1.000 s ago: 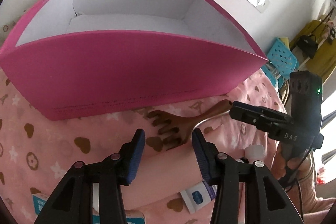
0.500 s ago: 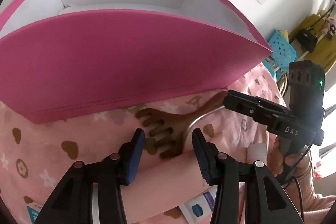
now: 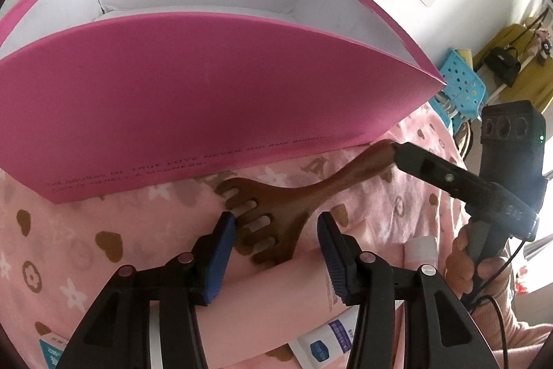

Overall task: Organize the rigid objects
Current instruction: 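Move the right gripper to the brown wooden massager handle, then grasp the wooden massager handle with the right gripper and lift it toward the box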

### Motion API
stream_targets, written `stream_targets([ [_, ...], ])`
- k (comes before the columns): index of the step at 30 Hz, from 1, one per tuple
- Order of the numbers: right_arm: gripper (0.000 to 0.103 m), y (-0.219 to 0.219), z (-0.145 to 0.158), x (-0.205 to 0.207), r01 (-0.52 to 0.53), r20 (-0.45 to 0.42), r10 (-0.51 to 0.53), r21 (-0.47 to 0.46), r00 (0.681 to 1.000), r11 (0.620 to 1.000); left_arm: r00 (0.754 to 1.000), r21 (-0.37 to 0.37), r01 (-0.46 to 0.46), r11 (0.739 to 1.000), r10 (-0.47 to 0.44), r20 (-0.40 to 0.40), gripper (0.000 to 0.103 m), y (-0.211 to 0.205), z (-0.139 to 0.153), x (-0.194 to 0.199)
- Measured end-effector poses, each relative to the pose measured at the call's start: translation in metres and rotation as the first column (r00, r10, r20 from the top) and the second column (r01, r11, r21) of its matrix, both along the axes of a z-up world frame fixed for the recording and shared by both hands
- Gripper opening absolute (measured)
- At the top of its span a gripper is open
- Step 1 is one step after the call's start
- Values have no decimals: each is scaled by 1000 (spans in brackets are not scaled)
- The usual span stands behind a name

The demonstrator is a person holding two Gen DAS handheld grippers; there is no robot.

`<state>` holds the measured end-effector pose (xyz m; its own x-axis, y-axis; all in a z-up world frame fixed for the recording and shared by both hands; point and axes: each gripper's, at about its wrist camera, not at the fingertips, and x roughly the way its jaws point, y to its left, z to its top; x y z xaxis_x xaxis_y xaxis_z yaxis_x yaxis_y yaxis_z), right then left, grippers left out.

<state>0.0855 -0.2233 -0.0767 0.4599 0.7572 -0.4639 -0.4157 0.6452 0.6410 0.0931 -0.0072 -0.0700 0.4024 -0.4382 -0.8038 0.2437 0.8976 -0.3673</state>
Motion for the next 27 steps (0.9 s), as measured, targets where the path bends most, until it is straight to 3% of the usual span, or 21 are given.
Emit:
stream_targets([
  [4,45,14,-6,6,16,-23,-19,-101,1000,995,1000,4,-2,1000,2,1,49,-1,0,0],
  [6,39,14,-10,8,13,-45,-17,-80,999,997,1000,3,-3,1000,3,0,49,-1,1,0],
  [19,27,10,11,2,2,-10,-2,-21,1000,1000,1000,17,-6,1000,6,7,51,-5,2,-2],
  [27,21,7,31,-2,-14,6,14,72,1000,997,1000,38,0,999,0,19,53,-14,4,-5],
])
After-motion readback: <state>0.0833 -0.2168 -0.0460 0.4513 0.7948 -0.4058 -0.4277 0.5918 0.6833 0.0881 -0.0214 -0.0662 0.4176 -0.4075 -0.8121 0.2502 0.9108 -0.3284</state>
